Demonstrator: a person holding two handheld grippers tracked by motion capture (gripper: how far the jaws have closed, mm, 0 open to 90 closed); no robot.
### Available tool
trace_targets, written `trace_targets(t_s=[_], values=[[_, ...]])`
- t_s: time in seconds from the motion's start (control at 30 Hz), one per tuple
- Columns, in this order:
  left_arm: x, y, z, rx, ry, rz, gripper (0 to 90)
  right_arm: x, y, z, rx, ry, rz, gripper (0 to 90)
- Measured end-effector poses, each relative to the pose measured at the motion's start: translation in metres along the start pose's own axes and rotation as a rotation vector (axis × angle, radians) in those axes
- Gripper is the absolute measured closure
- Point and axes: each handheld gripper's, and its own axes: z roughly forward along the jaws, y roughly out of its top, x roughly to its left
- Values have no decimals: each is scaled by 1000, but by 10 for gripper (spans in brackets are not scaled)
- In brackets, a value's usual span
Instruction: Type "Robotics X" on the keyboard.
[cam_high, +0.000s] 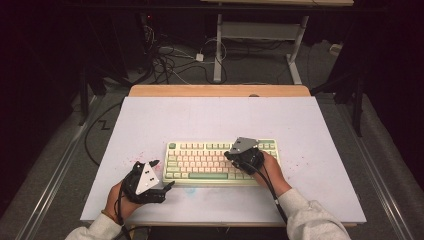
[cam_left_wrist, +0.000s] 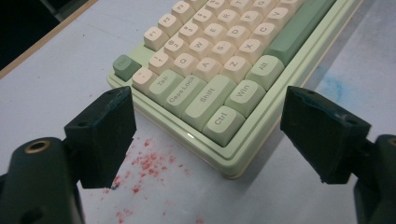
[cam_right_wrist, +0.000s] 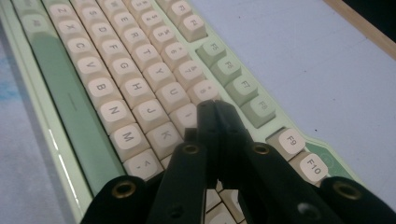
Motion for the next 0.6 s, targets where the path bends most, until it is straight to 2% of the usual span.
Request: trace_targets(t_s=[0.3, 0.53, 0.6], values=[[0, 1, -1, 2, 0, 6, 177, 5, -1, -16, -72, -2, 7, 844], [0, 1, -1, -1, 0, 9, 177, 7, -1, -30, -126, 3, 6, 711], [0, 1, -1, -1, 1, 11, 177, 8, -2, -33, -139, -4, 4, 639]])
